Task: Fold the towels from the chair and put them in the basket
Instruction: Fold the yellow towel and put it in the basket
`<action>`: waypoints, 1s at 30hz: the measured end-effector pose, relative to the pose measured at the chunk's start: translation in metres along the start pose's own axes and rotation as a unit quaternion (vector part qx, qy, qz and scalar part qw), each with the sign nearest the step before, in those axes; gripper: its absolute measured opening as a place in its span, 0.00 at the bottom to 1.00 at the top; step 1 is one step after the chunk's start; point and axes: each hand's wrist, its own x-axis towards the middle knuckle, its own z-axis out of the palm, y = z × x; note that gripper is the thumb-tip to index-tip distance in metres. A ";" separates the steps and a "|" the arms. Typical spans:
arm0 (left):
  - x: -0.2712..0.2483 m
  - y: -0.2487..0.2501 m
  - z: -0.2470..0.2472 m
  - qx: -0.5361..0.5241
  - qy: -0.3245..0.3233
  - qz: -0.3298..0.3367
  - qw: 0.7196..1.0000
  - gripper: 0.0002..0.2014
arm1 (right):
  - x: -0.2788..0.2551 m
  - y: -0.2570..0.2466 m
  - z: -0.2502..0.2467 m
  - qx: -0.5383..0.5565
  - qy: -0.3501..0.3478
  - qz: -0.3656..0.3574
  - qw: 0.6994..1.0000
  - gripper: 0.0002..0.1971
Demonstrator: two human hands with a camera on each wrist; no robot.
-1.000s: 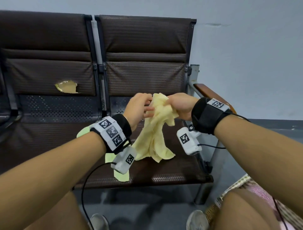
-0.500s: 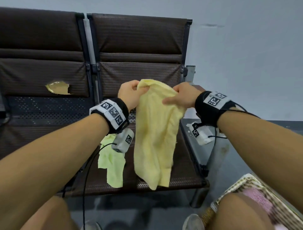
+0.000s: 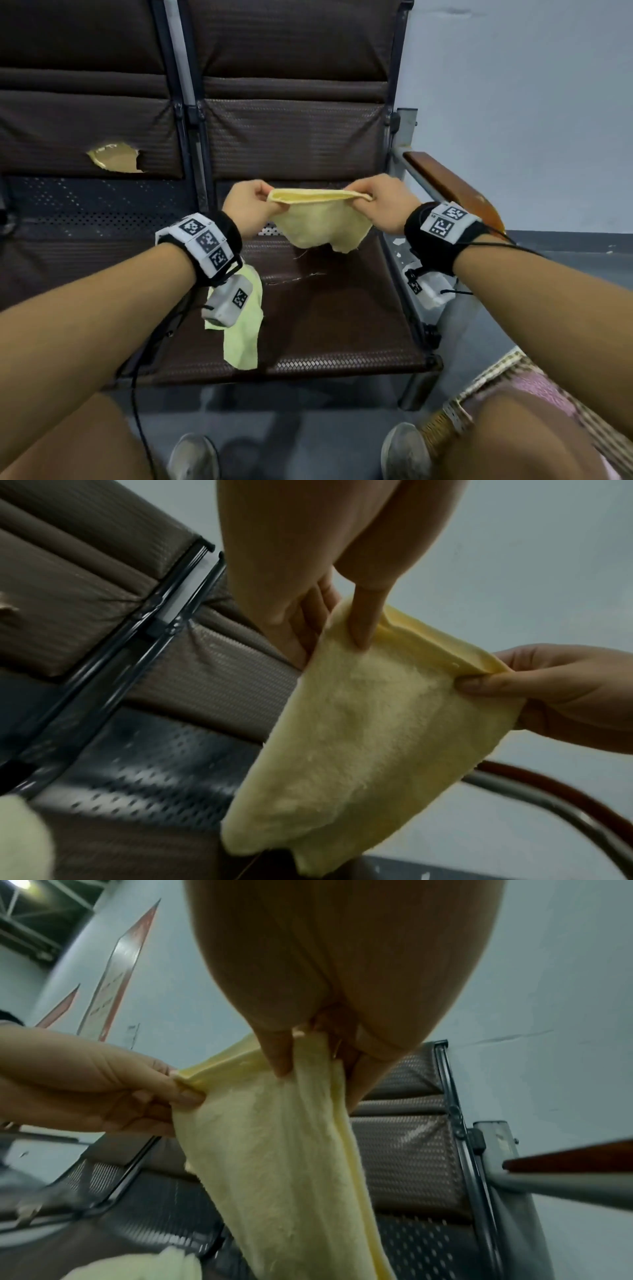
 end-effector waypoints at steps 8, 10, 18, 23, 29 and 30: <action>-0.060 -0.064 0.011 0.035 -0.388 -0.207 0.897 0.06 | -0.057 0.032 0.083 0.134 -0.364 0.164 0.907 0.12; -0.064 -0.067 0.012 0.042 -0.417 -0.225 0.880 0.09 | -0.062 0.038 0.089 0.199 -0.385 0.205 0.877 0.05; -0.031 -0.100 0.040 0.065 -0.156 -0.155 0.973 0.10 | -0.029 0.060 0.109 0.212 -0.117 0.194 0.951 0.07; -0.016 -0.125 0.063 0.113 -0.052 -0.142 0.982 0.10 | -0.002 0.061 0.140 0.151 -0.011 0.187 0.971 0.14; -0.027 -0.139 0.071 0.272 -0.112 -0.102 0.950 0.27 | -0.011 0.055 0.151 0.022 -0.039 0.152 0.987 0.12; -0.032 -0.140 0.070 0.260 -0.135 -0.086 0.952 0.22 | -0.018 0.055 0.153 0.019 -0.078 0.129 0.988 0.11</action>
